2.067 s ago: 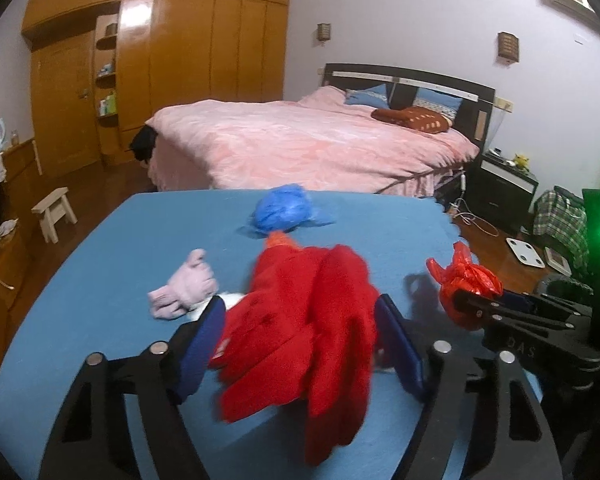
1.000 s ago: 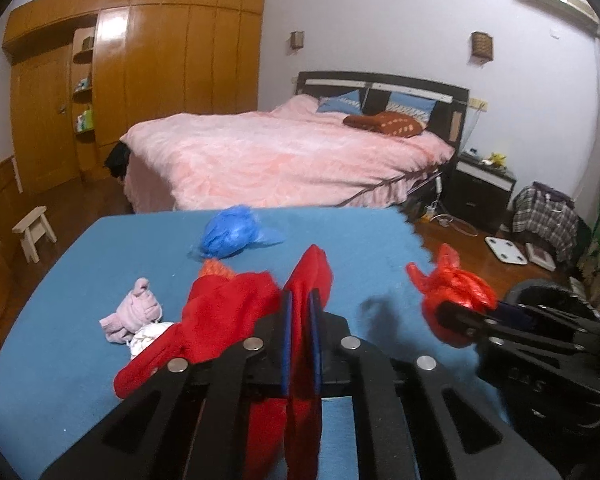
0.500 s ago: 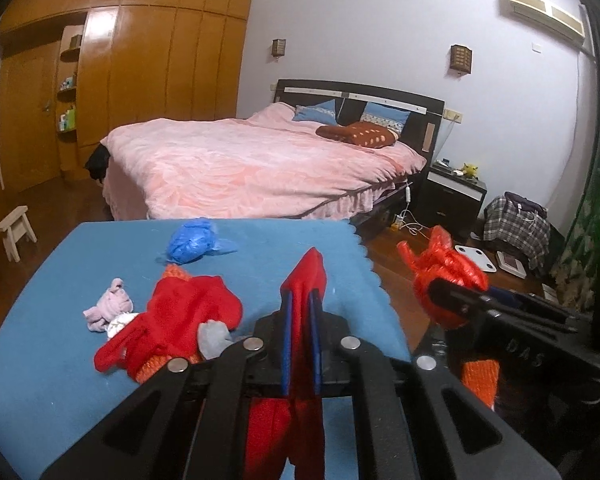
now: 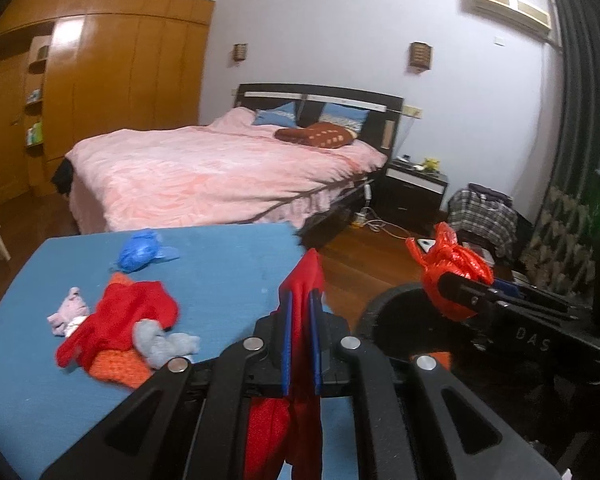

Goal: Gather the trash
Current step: 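Carry the red glove and red bag over the bin and open both tools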

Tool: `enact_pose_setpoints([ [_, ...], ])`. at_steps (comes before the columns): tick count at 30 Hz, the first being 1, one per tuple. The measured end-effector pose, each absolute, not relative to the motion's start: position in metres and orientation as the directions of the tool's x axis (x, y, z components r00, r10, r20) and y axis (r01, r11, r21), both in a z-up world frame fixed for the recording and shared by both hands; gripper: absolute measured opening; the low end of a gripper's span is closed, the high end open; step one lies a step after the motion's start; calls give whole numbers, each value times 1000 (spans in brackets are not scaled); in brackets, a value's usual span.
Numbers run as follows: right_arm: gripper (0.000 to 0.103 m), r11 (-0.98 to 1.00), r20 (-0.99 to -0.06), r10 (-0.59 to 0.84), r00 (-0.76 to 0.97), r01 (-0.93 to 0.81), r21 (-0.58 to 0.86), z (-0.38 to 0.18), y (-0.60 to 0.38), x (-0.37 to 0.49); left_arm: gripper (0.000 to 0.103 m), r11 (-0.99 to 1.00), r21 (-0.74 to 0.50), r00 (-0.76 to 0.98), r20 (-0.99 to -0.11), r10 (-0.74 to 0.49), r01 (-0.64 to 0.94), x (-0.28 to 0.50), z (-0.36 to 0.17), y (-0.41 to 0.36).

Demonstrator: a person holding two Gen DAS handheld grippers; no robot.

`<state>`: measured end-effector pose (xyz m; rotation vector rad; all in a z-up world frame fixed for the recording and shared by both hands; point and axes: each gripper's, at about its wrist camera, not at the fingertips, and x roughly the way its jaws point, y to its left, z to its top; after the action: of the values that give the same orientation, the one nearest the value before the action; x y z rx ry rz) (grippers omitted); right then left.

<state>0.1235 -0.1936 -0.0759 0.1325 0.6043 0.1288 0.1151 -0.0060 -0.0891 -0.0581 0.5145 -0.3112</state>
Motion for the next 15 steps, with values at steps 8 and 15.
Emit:
enact_pose_setpoints([
  [8, 40, 989, -553, 84, 829, -3, 146, -75, -234, 103, 8, 911, -148, 787, -464, -408, 385, 107, -80, -49],
  [15, 40, 988, -545, 17, 838, 68, 136, -73, -271, 84, 8, 876, -142, 753, -459, -471, 461, 105, -76, -85],
])
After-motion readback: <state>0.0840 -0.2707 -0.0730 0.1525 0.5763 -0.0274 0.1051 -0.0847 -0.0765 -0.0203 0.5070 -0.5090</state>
